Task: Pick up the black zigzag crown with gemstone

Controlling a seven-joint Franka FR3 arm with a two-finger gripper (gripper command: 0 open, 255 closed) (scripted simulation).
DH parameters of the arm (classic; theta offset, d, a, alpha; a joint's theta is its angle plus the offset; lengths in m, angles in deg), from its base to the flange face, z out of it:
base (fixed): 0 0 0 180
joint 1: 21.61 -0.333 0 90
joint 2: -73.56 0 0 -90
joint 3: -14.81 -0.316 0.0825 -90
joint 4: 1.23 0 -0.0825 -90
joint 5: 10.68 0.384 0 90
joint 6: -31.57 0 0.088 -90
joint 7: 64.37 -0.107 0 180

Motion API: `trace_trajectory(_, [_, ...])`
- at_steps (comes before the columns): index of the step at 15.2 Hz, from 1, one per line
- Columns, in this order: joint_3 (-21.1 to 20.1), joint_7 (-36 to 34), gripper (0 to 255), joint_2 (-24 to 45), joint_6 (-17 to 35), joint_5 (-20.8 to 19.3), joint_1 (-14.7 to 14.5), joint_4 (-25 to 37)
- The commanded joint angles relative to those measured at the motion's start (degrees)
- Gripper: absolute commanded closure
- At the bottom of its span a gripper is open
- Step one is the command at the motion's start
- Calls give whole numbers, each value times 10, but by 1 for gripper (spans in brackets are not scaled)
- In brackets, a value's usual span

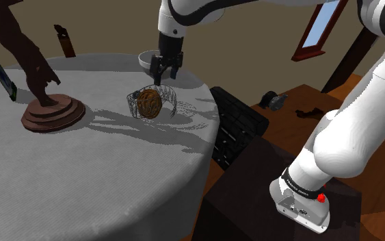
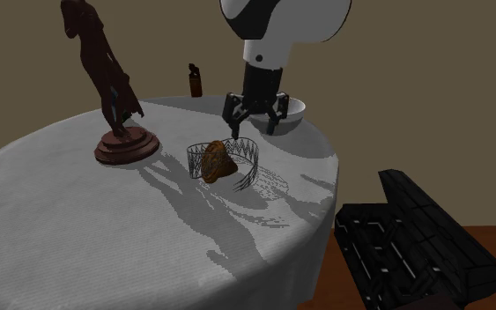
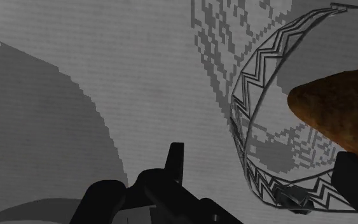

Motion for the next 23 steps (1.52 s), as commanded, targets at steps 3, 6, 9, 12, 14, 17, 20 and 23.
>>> trace_trajectory(3, [-1,3,0,8,30,0,0,-21])
trace_trajectory(6, [-1,4,0,11,42,0,-1,-30])
trace_trajectory(9, [-1,4,255,10,42,1,-1,-31])
trace_trajectory(12, [-1,4,255,10,42,0,-1,-31])
trace_trajectory(14, [-1,4,255,10,42,1,-1,-31])
trace_trajectory(17, [-1,4,255,11,42,0,-1,-30])
trace_trajectory(20, [0,2,255,6,19,0,0,-12])
trace_trajectory(23, [0,0,255,3,-3,0,0,7])
